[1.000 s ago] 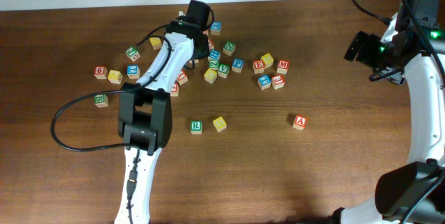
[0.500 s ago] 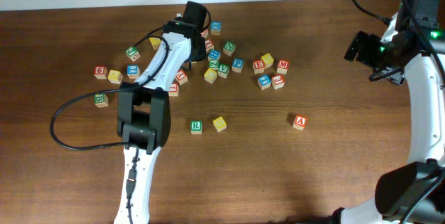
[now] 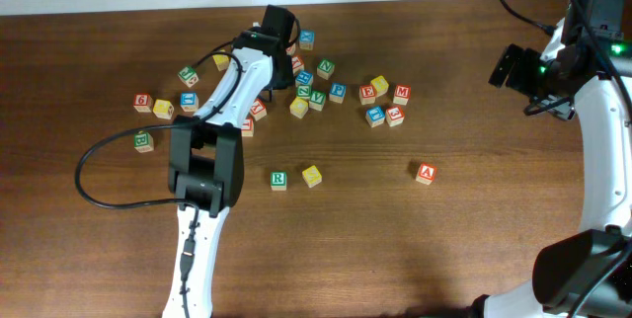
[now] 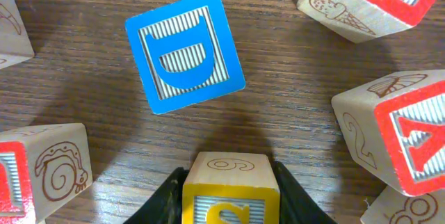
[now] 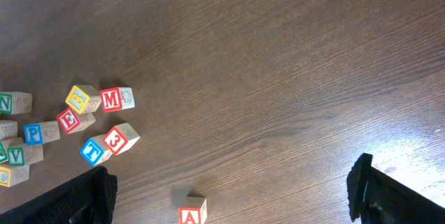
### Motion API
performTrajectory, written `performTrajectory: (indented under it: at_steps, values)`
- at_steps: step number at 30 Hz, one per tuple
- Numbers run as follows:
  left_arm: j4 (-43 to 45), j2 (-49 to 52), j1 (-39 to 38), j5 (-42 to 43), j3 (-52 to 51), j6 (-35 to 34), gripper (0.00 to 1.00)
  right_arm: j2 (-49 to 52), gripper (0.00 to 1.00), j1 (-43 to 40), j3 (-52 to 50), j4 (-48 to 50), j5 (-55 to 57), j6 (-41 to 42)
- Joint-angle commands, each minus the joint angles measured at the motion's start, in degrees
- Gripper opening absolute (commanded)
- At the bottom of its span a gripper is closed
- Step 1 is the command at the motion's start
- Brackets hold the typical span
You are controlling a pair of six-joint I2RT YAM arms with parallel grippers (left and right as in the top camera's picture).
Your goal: Spell out RSS
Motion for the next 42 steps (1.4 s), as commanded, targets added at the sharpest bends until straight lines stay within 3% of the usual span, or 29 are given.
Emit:
performTrajectory:
  at_steps: [1, 7, 11, 13, 15, 18, 22, 25, 29, 34, 42]
  values:
    - [-0.3, 1.4, 0.2, 0.0, -0.2, 0.1, 0.25, 0.1, 0.99, -0.2, 0.0, 0.1, 0.5, -0.1]
    - [-11.7, -4.6, 0.0, 1.0, 10.7, -0.4, 0.22, 0.1, 0.98, -0.2, 0.0, 0.1, 0.5, -0.1]
    - [-23.9, -13.7, -0.9, 29.2, 12.1, -0.3, 0.23, 0.1, 0.98, -0.2, 0.0, 0.1, 0.5, -0.1]
    - [-30.1, -14.7, -2.9, 33.7, 12.1, -0.3, 0.24, 0.1, 0.99, -0.2, 0.0, 0.1, 0.5, -0.1]
    - [-35.1, -14.7, -8.2, 33.3, 11.3, 1.4, 0.24, 0.1, 0.98, -0.2, 0.0, 0.1, 0.5, -0.1]
    - [-35.7, -14.7, -16.8, 29.4, 3.7, 1.2, 0.21, 0.1, 0.98, -0.2, 0.0, 0.1, 0.5, -0.1]
    - [-26.0, -14.7, -24.6, 21.5, -9.0, -8.9, 0.22, 0.1, 0.98, -0.2, 0.0, 0.1, 0.5, -0.1]
    - [-18.6, -14.7, -25.7, 11.7, -17.4, -19.9, 0.22, 0.1, 0.98, -0.2, 0.0, 0.1, 0.5, -0.1]
    - [-7.1, -14.7, -25.6, 4.0, -24.5, -21.7, 0.22, 0.1, 0.98, -0.2, 0.0, 0.1, 0.5, -0.1]
    - [-8.4, -14.7, -25.6, 3.8, -24.5, -21.6, 0.29, 0.1, 0.98, -0.2, 0.0, 0.1, 0.5, -0.1]
    - [-11.6, -14.7, -25.6, 9.0, -24.5, -21.6, 0.29, 0.1, 0.98, -0.2, 0.0, 0.1, 0.5, -0.1]
